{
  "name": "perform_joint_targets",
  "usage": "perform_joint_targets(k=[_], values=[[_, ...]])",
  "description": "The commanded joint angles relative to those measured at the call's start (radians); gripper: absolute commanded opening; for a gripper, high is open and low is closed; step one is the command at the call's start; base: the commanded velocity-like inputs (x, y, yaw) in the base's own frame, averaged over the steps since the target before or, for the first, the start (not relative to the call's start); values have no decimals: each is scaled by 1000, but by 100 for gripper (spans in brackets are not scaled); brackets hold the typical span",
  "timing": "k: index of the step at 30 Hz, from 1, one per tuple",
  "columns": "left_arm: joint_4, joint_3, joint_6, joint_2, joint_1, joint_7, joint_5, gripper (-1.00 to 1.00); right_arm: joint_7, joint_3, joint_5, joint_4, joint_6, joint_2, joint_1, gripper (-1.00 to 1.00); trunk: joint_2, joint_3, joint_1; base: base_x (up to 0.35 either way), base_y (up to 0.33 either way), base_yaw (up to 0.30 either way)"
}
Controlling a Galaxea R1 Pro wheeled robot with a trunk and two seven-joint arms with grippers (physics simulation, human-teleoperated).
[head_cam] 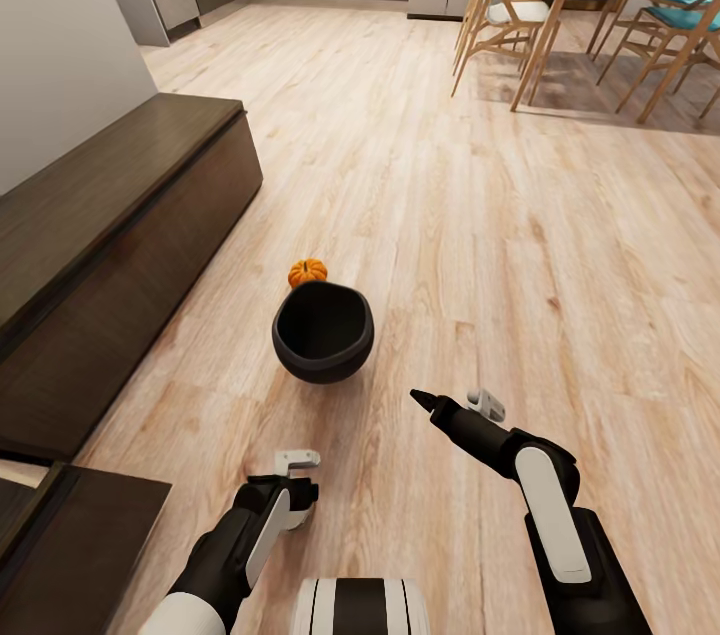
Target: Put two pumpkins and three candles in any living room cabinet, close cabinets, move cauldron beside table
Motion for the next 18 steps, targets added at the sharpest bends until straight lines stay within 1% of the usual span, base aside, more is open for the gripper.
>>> perform_joint_targets(k=[1, 9, 13, 17, 18], values=[[-1, -3, 3, 0, 0, 9, 11, 100, -9, -2, -10, -1, 4, 1, -1, 100, 0, -1, 0, 98, 43, 0], [-1, -2, 2, 0, 0, 9, 12, 100, -9, -1, -11, -1, 4, 2, -1, 100, 0, -1, 0, 24, 12, 0], [-1, -2, 2, 1, 0, 9, 12, 100, -9, -1, -10, -1, 4, 2, -1, 100, -1, -16, 2, 0, 0, 0], [-1, -2, 2, 0, 0, 9, 11, 100, -9, -1, -10, -1, 4, 2, -1, 100, -1, -16, 2, 0, 0, 0], [-1, -2, 2, 0, 0, 9, 11, 100, -9, -1, -10, -1, 4, 2, -1, 100, -1, -20, 2, 0, 0, 0]])
